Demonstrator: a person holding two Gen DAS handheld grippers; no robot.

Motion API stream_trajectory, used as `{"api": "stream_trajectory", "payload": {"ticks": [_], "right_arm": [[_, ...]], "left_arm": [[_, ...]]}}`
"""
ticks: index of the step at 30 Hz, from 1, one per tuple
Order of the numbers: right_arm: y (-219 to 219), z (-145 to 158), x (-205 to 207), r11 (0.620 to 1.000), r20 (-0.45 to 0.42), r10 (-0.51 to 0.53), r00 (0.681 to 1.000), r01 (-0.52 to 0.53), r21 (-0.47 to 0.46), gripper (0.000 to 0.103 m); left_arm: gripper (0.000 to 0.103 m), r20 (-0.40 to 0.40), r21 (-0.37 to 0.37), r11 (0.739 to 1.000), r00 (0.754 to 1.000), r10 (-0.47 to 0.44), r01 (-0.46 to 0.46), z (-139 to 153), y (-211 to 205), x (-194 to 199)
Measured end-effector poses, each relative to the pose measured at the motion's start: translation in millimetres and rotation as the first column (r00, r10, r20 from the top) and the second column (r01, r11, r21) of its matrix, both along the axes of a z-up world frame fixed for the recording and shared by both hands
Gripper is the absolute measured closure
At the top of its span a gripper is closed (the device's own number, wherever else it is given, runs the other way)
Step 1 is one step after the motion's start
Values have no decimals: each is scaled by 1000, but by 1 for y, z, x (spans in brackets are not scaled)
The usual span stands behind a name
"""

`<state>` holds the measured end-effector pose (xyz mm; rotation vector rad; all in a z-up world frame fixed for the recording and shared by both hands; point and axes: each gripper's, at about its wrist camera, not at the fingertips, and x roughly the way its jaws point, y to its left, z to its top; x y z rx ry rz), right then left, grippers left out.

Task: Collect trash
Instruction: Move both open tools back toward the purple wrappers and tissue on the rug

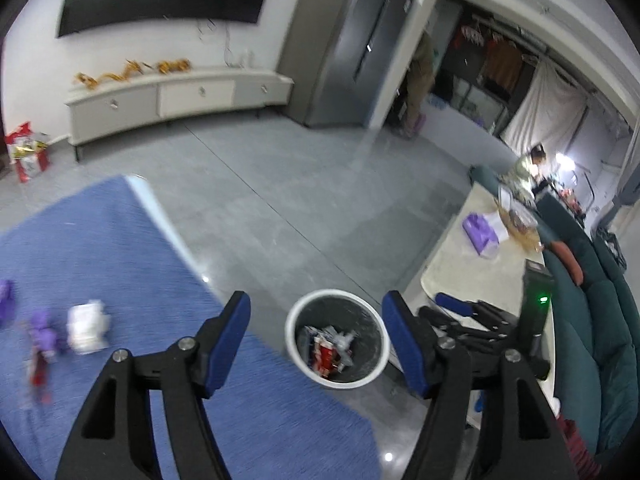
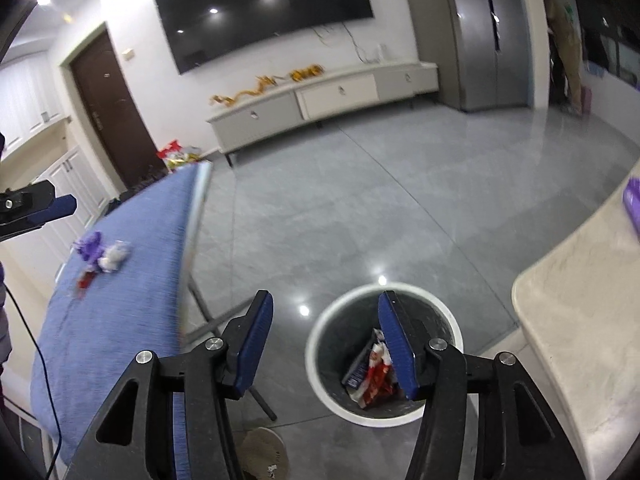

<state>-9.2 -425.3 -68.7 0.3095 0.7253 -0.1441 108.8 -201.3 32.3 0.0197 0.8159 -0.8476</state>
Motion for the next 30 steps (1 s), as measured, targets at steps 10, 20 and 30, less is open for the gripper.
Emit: {"api": "stream_trajectory", "payload": {"ticks": [10,20,30], "right_arm": [[59,65,-15,995,111,95,989,-90,-44,44],[114,95,-9,982,138,174,975,-161,-100,42],[164,112,17,957,141,275,951,-257,-135,40]], "left_arm": [[30,70,-44,967,965,252,-250,25,160,-8],[30,158,-37,922,909,386,-386,21,254,-34],[30,143,-60,874,862,486,-482,8,327,-34]]}}
